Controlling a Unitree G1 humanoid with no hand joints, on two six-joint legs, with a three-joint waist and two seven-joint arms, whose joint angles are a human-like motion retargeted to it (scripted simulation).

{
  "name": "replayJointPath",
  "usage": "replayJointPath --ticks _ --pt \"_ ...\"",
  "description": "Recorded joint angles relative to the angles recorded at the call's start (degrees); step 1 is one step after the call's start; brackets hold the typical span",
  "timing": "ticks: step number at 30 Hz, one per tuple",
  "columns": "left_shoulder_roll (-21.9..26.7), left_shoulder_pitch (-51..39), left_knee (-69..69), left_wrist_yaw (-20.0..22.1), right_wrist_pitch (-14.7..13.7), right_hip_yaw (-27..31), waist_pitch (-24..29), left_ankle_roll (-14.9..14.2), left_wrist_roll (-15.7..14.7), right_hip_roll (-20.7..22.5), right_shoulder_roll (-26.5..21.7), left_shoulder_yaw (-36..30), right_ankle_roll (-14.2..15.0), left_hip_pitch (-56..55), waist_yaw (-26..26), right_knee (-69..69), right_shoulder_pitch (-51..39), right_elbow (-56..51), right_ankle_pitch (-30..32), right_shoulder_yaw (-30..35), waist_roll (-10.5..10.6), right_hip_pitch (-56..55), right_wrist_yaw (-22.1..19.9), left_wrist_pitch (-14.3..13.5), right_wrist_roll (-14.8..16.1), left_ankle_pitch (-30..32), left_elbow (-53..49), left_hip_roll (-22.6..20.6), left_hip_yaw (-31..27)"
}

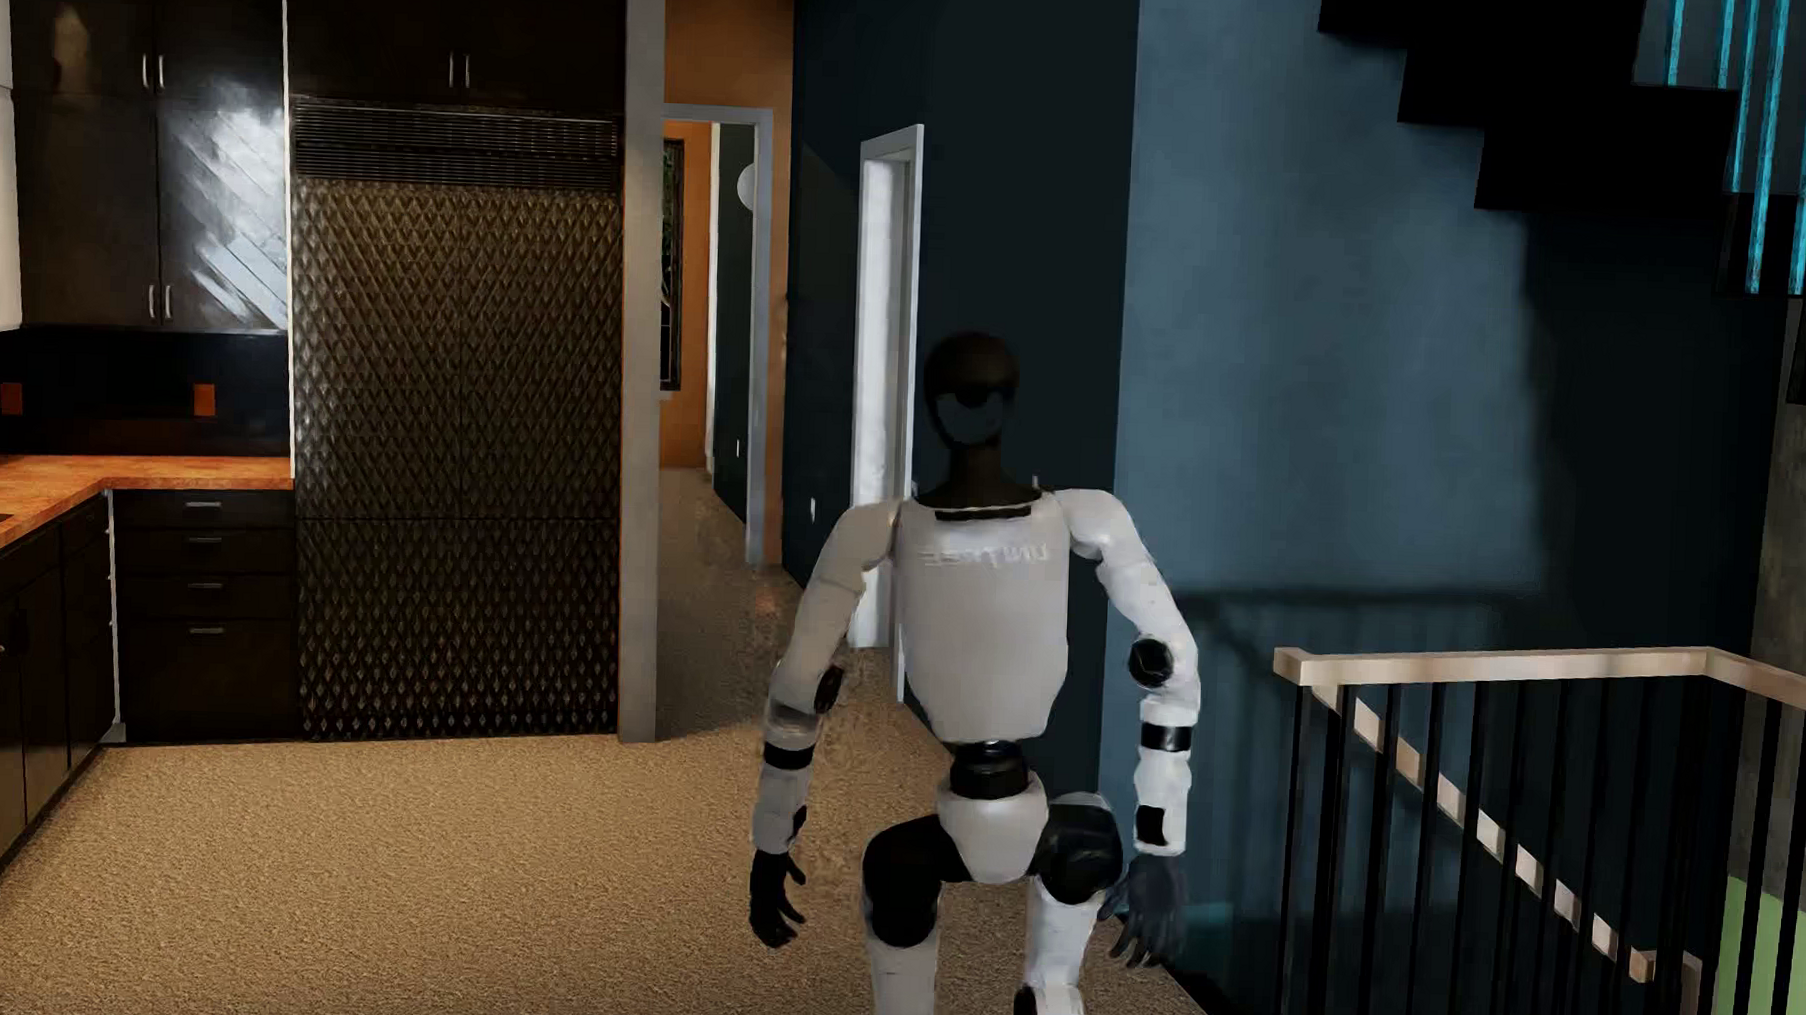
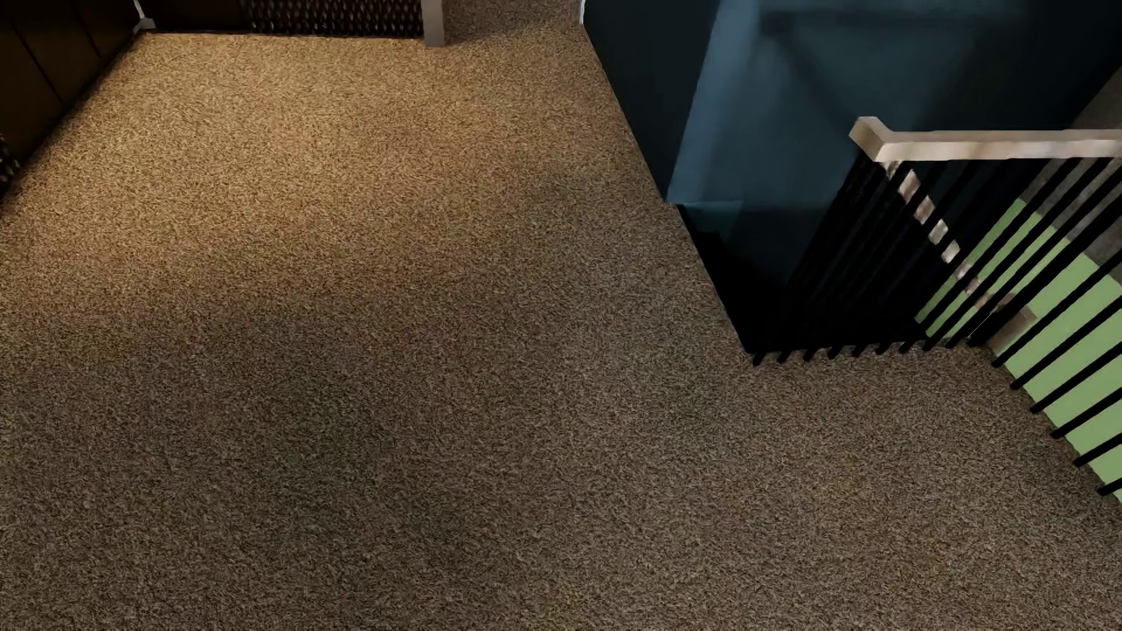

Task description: Approach the door

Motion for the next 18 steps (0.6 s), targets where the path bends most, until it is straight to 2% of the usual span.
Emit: replayJointPath --ticks 1,2,3,4,5,6,8,9,11,12,13,14,16,17,18 --pt "0.2 -0.7 0.2 0.0 0.0 0.0 1.3 0.0 0.0 0.0 0.0 4.5 0.0 2.4 -1.1 -9.7 -1.1 -0.4 4.1 -1.6 0.4 -0.6 0.0 0.0 0.0 -1.2 -4.2 -0.4 0.0" --pt "0.6 -1.5 -0.1 0.0 0.0 0.0 2.7 0.0 0.0 -0.1 -0.2 7.3 0.0 5.5 -1.8 -19.2 -2.2 -1.3 3.6 -3.9 0.7 0.1 0.0 0.0 0.0 -2.5 -7.6 -0.9 0.0" --pt "0.9 -2.2 -0.5 0.0 0.0 0.0 3.7 0.0 0.0 -0.2 -0.7 8.9 0.0 8.5 -2.0 -27.3 -3.3 -2.8 -2.9 -7.0 1.2 0.9 0.0 0.0 0.0 -3.8 -10.2 -1.6 0.0" --pt "1.1 -2.5 -0.5 0.0 0.0 0.0 4.2 0.0 0.0 -0.6 -1.3 9.6 0.0 11.0 -2.2 -32.0 -4.2 -4.6 -13.6 -10.5 2.0 1.4 0.0 0.0 0.0 -4.8 -11.8 -1.8 0.0" --pt "1.1 -2.5 -0.2 0.0 0.0 0.0 4.1 0.0 0.0 -1.7 -1.9 9.5 0.0 12.6 -2.4 -32.1 -5.3 -6.0 -18.9 -13.5 2.2 0.5 0.0 0.0 0.0 -5.2 -12.3 -2.5 0.0" --pt "0.9 -2.2 0.4 0.0 0.0 0.0 3.9 0.0 0.0 -1.3 -2.3 8.8 0.0 14.3 -2.6 -32.0 -6.8 -6.7 -15.5 -15.5 2.9 -1.2 0.0 0.0 0.0 -4.9 -11.3 -2.1 0.0" --pt "0.6 -1.2 2.3 0.0 0.0 0.0 1.4 0.0 0.0 -0.1 -2.3 2.7 0.0 15.8 -4.7 -30.0 -9.1 -6.6 -6.8 -18.0 4.1 -1.5 0.0 0.0 0.0 -0.3 -4.7 0.3 0.0" --pt "0.2 -1.5 6.7 0.0 0.0 0.0 -0.3 0.0 0.0 1.2 -2.2 -3.9 0.0 14.0 -4.5 -28.3 -9.9 -5.7 -4.8 -17.8 5.0 -1.9 0.0 0.0 0.0 5.0 1.3 2.3 0.0" --pt "-1.1 -1.7 25.2 0.0 0.0 0.0 -1.4 0.0 0.0 2.7 -2.5 -18.2 0.0 3.6 -3.5 -27.7 -11.9 -4.1 -9.5 -14.6 6.2 3.2 0.0 0.0 0.0 18.5 11.5 7.5 0.0" --pt "-1.3 -1.8 36.0 0.0 0.0 0.0 -2.8 0.0 0.0 4.4 -2.3 -22.9 0.0 -6.2 -1.9 -28.7 -14.1 -3.0 -12.2 -12.5 6.7 4.2 0.0 0.0 0.0 18.0 12.6 9.3 0.0" --pt "-1.7 -0.3 43.3 0.0 0.0 0.0 -1.3 0.0 0.0 4.3 -2.4 -23.3 0.0 -10.2 0.7 -29.8 -14.5 -3.2 -16.0 -12.6 6.0 9.6 0.0 0.0 0.0 12.2 12.0 9.1 0.0" --pt "-1.7 2.3 46.4 0.0 0.0 0.0 0.7 0.0 0.0 3.3 -2.6 -20.9 0.0 -12.1 3.8 -31.3 -14.0 -3.9 -20.1 -13.3 4.7 16.2 0.0 0.0 0.0 7.0 9.7 8.0 0.0" --pt "-2.7 6.9 41.0 0.0 0.0 0.0 2.8 0.0 0.0 0.2 -3.7 -15.9 0.0 -17.2 7.9 -32.2 -12.0 -6.7 -29.2 -15.5 2.8 26.3 0.0 0.0 0.0 0.5 7.2 4.9 0.0" --pt "-3.3 7.9 32.8 0.0 0.0 0.0 3.3 0.0 0.0 -0.2 -4.3 -15.6 0.0 -19.2 8.8 -32.2 -11.2 -7.7 -31.5 -16.5 2.4 29.5 0.0 0.0 0.0 -0.6 7.0 4.1 0.0" --pt "-3.6 7.9 22.4 0.0 0.0 0.0 4.2 0.0 0.0 -0.3 -4.7 -17.3 0.0 -19.7 9.4 -32.4 -10.7 -8.3 -32.9 -17.2 2.4 32.3 0.0 0.0 0.0 1.3 7.3 3.2 0.0"
